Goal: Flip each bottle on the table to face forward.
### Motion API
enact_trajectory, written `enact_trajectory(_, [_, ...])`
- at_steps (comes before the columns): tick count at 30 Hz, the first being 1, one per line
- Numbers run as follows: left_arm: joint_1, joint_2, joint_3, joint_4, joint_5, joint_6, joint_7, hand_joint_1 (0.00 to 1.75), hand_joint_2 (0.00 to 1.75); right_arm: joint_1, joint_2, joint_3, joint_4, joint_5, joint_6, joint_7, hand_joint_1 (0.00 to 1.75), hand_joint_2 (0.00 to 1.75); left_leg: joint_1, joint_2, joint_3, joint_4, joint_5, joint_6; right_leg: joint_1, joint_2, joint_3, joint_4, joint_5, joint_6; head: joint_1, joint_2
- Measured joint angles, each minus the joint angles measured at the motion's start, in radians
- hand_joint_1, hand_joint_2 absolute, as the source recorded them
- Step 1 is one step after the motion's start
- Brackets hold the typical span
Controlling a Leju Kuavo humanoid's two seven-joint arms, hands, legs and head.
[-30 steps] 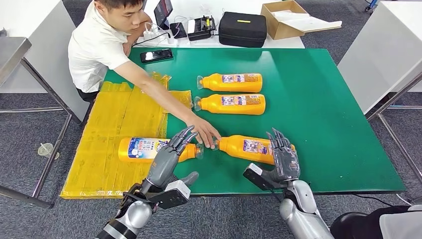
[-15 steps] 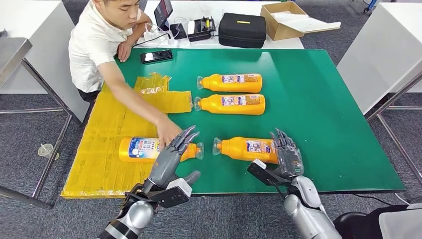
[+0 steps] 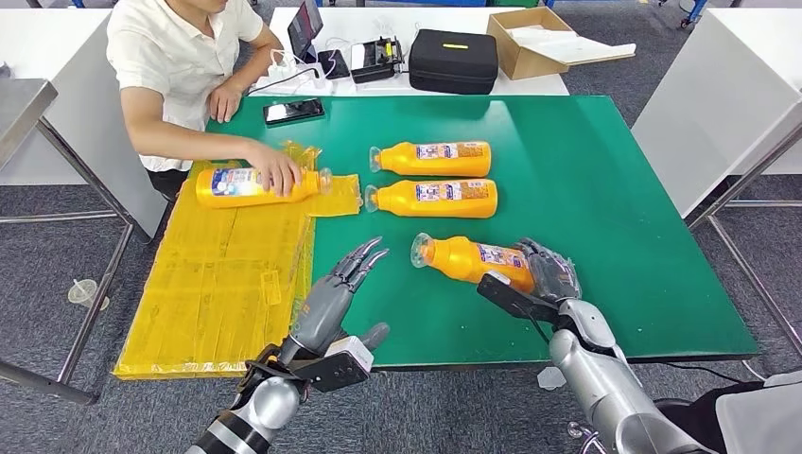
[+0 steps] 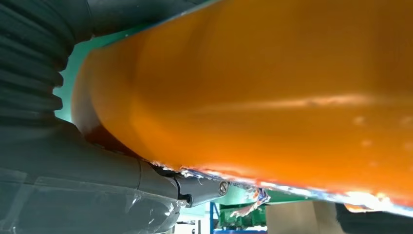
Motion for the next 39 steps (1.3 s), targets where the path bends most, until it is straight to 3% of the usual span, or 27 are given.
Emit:
enact_trajectory(7, [-0.026,-0.004,-0.014,0.017,0.031,-0.007,-0.008,0.00,0.00,-0.043,-0.021,0.032,0.051,-0.053,0.040,-0.050,1.75,1.75,0.000,0.000,0.003,0.000,0.001,0.002,0.000,0.000,0.006,0.000,0.001,0.002,0.000,0.000])
enact_trajectory(15, [-0.033,-0.012,-0.030,0.030,0.065,-0.011,-0.035,0.00,0.00,-0.025,-0.023,0.035,0.053,-0.201,0.059,-0.218,1.75,1.75,0.000,0.001,0.004,0.000,-0.001,0.000,0.001,0.002,0.013,0.000,0.002,0.002,0.000,0.000])
enact_trajectory(28, [-0.015,-0.034,-0.029,0.015,0.091,0.080,-0.098,0.00,0.00,0.043,0.005,0.029,-0.041,-0.316,0.068,-0.294,1.75,1.75,0.001,0.001,0.002,0.000,-0.001,0.000,0.002,0.002,0.012,0.000,0.002,0.001,0.000,0.000])
enact_trajectory(31, [0.010,-0.054,-0.014,-0.003,0.216,0.107,-0.130,0.00,0.00,0.073,0.015,0.029,-0.084,-0.364,0.075,-0.306,1.75,1.75,0.001,0.000,0.000,0.000,-0.001,0.000,0.002,0.002,0.011,0.000,0.001,0.001,0.000,0.000])
enact_trajectory(35, [0.055,-0.103,0.020,-0.016,0.522,0.158,-0.133,0.00,0.00,0.152,0.050,0.030,-0.211,-0.447,0.042,-0.289,1.75,1.75,0.001,-0.001,-0.005,0.000,-0.001,0.000,0.002,0.001,0.007,0.000,0.001,0.002,0.000,0.000])
enact_trajectory(39, [0.069,-0.126,0.032,-0.016,0.619,0.177,-0.132,0.00,0.00,0.211,0.085,0.040,-0.301,-0.471,0.016,-0.281,1.75,1.75,0.002,-0.002,-0.011,0.000,0.000,0.000,0.002,0.000,0.002,0.000,0.001,0.002,0.000,0.000])
